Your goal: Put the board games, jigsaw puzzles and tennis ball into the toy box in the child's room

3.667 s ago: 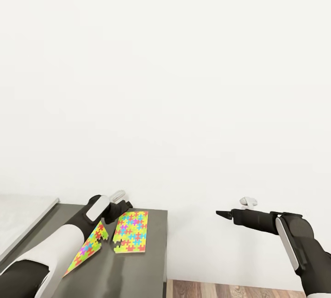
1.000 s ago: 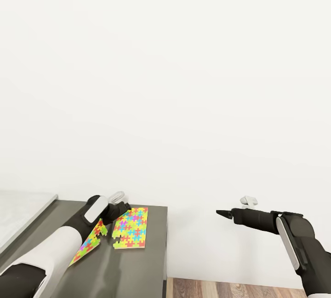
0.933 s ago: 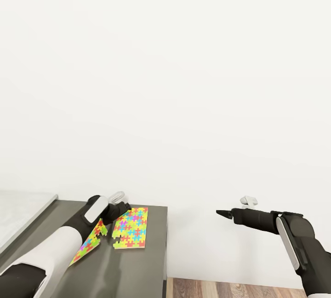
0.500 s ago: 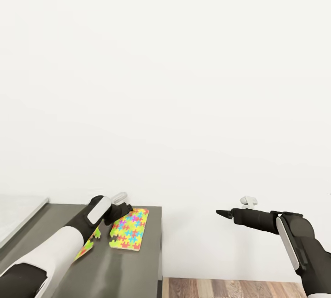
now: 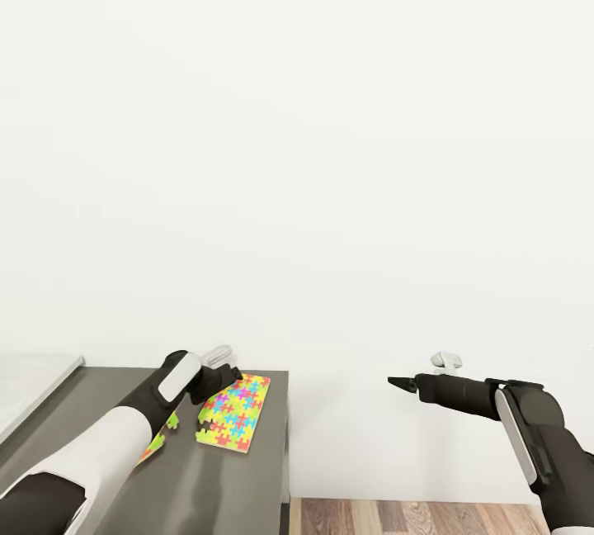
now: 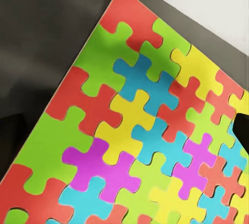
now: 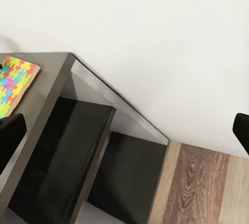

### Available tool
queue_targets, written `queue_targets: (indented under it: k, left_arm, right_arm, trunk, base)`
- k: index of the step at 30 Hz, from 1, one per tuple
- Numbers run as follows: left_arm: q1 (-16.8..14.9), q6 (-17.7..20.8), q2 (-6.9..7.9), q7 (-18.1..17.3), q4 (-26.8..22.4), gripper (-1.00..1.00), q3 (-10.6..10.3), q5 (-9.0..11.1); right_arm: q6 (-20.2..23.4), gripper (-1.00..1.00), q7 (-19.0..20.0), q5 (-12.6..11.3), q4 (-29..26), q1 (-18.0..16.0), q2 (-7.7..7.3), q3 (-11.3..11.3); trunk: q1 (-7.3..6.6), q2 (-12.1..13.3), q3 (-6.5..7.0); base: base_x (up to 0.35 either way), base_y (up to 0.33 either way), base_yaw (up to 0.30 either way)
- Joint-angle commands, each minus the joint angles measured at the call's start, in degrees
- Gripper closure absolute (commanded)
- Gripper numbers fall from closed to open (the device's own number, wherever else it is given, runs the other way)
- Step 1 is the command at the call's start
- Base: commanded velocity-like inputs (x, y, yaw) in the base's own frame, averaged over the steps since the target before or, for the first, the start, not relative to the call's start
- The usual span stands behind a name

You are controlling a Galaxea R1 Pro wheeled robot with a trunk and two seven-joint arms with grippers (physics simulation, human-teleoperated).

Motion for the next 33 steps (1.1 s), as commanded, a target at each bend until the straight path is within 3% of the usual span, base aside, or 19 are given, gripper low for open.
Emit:
queue_targets:
  k: [1,15,33]
  left_arm:
    - [0.0,0.1,0.06,0.5,3.1,-1.0,-0.4,1.2]
    - [0.0,0.4,-0.03,0.5,3.1,-1.0,-0.4,1.2]
    - [0.0,0.5,-0.19,0.4,3.0,-1.0,-0.5,1.2]
  right_arm:
    - [0.4,-1.0,-0.1,-0.4,0.0,0.0,0.02,0.0]
    - [0.4,-1.0,-0.1,-0.4,0.0,0.0,0.07,0.0]
    - [0.3,-1.0,-0.1,-0.3,0.0,0.0,0.22,0.1]
  trunk:
    - [0.0,0.0,-0.08]
    - [0.0,0.0,-0.08]
    - [0.0,0.0,0.05]
  base:
    - [0.0,0.0,-0.007]
    - [0.0,0.0,-0.007]
    - [0.0,0.0,-0.119]
